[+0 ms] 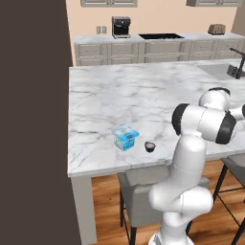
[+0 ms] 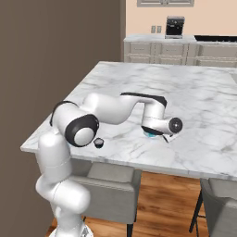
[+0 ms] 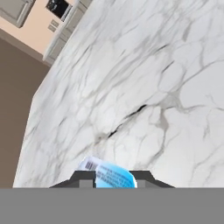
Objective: Stack the yogurt containers by placing the smaller containers on top of the larger containers.
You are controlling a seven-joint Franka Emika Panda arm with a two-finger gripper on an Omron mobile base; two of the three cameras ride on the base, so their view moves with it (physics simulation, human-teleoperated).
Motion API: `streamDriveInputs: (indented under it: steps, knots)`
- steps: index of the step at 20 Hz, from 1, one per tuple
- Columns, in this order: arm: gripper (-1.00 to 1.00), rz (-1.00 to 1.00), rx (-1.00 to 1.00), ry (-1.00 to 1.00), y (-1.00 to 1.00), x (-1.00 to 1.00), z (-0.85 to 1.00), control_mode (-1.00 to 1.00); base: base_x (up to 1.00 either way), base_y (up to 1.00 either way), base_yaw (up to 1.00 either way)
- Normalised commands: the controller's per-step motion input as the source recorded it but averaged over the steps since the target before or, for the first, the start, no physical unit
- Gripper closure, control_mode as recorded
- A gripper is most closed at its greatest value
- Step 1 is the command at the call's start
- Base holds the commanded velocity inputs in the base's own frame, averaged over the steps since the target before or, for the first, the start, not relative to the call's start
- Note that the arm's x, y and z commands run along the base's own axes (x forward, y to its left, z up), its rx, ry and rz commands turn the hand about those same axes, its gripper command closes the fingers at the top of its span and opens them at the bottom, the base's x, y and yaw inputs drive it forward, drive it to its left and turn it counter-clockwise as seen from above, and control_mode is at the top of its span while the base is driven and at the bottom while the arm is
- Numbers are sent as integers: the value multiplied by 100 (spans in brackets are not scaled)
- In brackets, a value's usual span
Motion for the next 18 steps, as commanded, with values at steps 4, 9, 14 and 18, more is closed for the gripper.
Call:
streamDriveInputs:
  steps: [4, 9, 14, 18]
  knots:
    - [100, 0, -5, 0, 33, -28, 14, -100, 0, 0, 0]
    - [100, 0, -3, 0, 31, -24, 21, -100, 0, 0, 0]
    - [100, 0, 0, 0, 29, -16, 29, -100, 0, 0, 0]
    - [100, 0, 0, 0, 28, -15, 32, -100, 0, 0, 0]
